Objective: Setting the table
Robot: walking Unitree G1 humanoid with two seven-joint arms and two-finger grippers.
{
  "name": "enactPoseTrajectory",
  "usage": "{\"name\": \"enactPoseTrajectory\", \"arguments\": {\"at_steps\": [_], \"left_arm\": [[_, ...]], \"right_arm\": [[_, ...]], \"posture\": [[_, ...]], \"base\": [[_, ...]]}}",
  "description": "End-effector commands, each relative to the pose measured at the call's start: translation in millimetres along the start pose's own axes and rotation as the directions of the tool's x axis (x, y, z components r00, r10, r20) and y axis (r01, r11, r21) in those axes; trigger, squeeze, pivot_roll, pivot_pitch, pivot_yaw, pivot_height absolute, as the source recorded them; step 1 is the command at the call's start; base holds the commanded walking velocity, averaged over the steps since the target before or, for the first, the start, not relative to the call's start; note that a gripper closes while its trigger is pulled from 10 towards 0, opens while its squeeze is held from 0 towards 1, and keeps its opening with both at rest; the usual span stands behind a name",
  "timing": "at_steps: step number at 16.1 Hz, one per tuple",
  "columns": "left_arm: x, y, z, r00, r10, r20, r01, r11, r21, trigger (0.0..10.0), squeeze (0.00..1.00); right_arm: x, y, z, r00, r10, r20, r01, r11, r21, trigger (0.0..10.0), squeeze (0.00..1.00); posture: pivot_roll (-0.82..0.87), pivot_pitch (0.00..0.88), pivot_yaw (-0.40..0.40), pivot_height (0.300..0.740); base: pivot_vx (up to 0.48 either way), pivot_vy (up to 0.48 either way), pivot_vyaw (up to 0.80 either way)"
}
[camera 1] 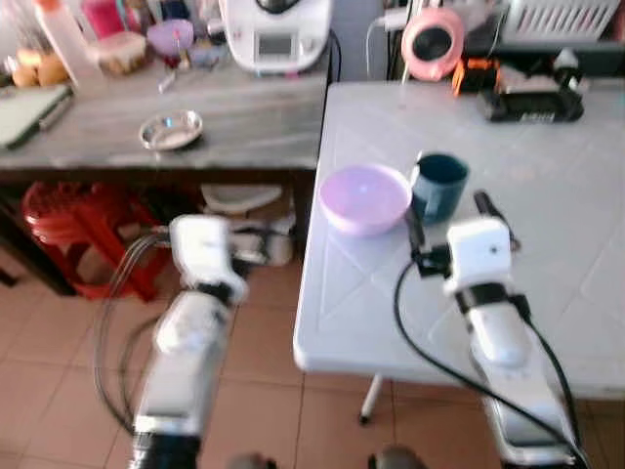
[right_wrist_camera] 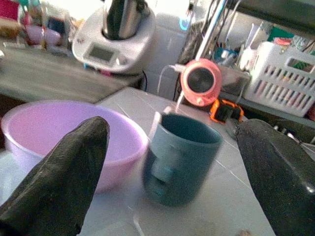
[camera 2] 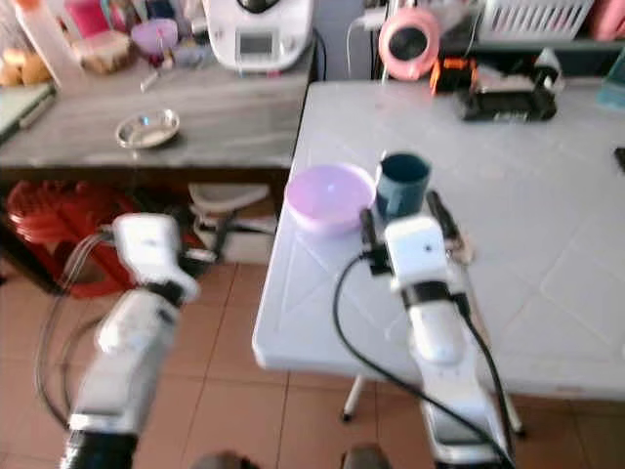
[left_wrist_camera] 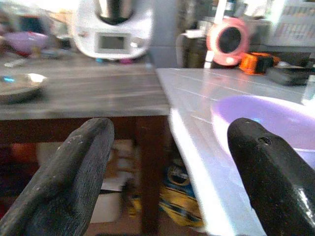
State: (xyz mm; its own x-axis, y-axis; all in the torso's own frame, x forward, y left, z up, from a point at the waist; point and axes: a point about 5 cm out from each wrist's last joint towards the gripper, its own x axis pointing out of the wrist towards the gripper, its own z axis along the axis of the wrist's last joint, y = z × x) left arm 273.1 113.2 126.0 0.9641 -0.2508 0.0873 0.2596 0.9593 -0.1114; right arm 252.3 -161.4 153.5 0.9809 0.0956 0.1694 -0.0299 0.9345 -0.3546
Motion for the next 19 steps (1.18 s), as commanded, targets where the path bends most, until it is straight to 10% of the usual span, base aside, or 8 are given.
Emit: {"name": "enactPoseTrajectory", "arguments": {"at_steps": [1, 3, 4, 9, 10, 19], "left_arm": [[-4.5, 15.7, 1, 0.998, 0.062, -0.001, -0.062, 0.998, 0.028, 10.0, 0.00], [-4.9, 18.9, -1, 0.996, 0.083, -0.014, -0.083, 0.996, 0.024, 10.0, 0.00], [-5.1, 18.6, -2, 0.997, 0.080, -0.016, -0.079, 0.997, 0.023, 10.0, 0.00], [-12.7, 17.7, -7, 0.995, 0.082, -0.054, -0.081, 0.997, 0.017, 10.0, 0.00], [-15.6, 16.9, -8, 0.995, 0.076, -0.067, -0.075, 0.997, 0.016, 10.0, 0.00], [-34.6, 16.3, -10, 0.988, 0.067, -0.139, -0.066, 0.998, 0.016, 10.0, 0.00]], "right_arm": [[2.0, 5.2, 7, 0.999, 0.031, 0.023, -0.031, 0.999, 0.012, 10.0, 0.00], [3.4, 11.8, 8, 0.992, 0.124, 0.020, -0.122, 0.991, -0.057, 10.0, 0.14], [5.7, 12.1, 9, 0.991, 0.131, 0.023, -0.129, 0.990, -0.054, 10.0, 1.00], [30.2, 2.2, 3, 0.989, 0.143, -0.043, -0.143, 0.990, 0.012, 10.0, 0.89], [39.6, 0.5, -3, 0.976, 0.203, -0.079, -0.202, 0.979, 0.015, 10.0, 0.00], [71.6, 9.4, -11, 0.808, 0.554, -0.199, -0.577, 0.813, -0.078, 10.0, 0.00]], "posture": [[-0.09, 0.000, 0.070, 0.740], [-0.09, 0.000, 0.071, 0.740], [-0.09, 0.000, 0.072, 0.740], [-0.07, 0.000, 0.070, 0.740], [-0.06, 0.000, 0.071, 0.740], [-0.03, 0.019, 0.068, 0.740]], "base": [[0.000, 0.000, 0.00], [0.000, 0.000, 0.00], [0.000, 0.000, 0.00], [0.000, 0.000, 0.00], [0.000, 0.000, 0.00], [0.000, 0.000, 0.00]]}}
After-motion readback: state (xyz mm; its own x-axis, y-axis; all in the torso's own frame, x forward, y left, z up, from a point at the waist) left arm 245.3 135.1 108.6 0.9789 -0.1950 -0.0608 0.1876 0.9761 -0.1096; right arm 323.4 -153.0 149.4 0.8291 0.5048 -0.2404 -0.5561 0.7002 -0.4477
